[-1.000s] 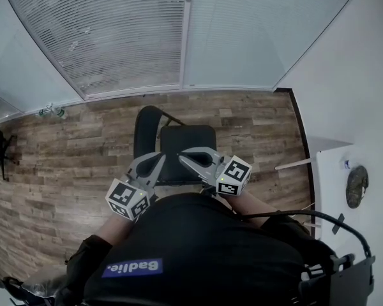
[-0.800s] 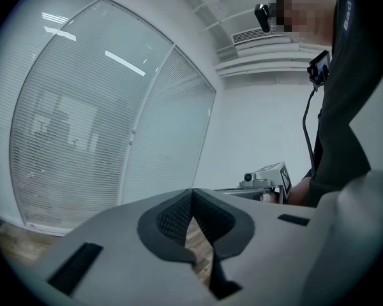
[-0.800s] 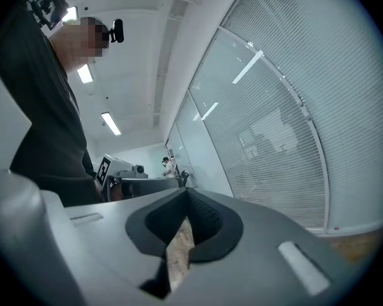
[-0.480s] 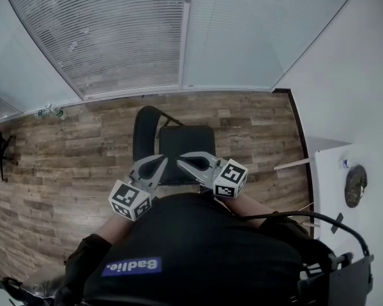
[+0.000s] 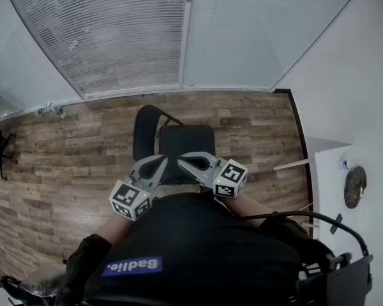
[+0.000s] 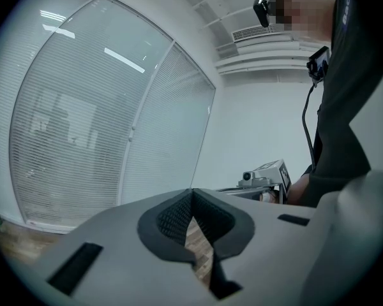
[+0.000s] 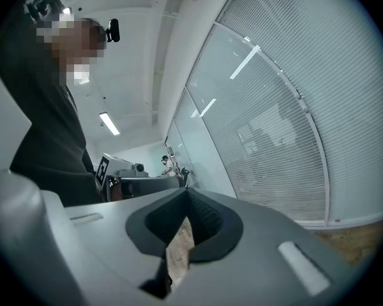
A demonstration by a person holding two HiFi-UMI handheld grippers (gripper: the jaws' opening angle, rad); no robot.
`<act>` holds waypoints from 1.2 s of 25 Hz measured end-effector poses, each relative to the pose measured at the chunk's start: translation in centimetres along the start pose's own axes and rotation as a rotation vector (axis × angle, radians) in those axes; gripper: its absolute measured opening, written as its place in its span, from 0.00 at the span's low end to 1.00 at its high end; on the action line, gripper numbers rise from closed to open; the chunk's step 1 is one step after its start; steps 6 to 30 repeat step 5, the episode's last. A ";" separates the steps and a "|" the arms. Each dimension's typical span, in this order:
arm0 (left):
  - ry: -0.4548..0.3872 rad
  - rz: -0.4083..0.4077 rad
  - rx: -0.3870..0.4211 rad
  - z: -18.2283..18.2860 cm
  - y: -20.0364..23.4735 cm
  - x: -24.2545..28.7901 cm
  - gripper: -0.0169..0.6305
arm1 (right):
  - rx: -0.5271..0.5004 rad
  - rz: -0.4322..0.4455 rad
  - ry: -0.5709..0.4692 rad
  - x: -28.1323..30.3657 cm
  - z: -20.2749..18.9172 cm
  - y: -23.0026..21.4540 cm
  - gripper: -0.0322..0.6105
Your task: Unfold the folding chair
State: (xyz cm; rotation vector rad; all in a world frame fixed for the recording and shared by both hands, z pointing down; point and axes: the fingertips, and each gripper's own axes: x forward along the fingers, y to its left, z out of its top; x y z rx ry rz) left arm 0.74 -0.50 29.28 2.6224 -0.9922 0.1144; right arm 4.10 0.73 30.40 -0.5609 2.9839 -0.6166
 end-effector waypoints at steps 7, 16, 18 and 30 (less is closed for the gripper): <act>0.006 0.002 0.011 -0.6 0.0 -0.5 0.03 | 0.008 -0.002 0.003 0.0 -0.2 0.0 0.05; 0.006 0.002 0.011 -0.6 0.0 -0.5 0.03 | 0.008 -0.002 0.003 0.0 -0.2 0.0 0.05; 0.006 0.002 0.011 -0.6 0.0 -0.5 0.03 | 0.008 -0.002 0.003 0.0 -0.2 0.0 0.05; 0.006 0.002 0.011 -0.6 0.0 -0.5 0.03 | 0.008 -0.002 0.003 0.0 -0.2 0.0 0.05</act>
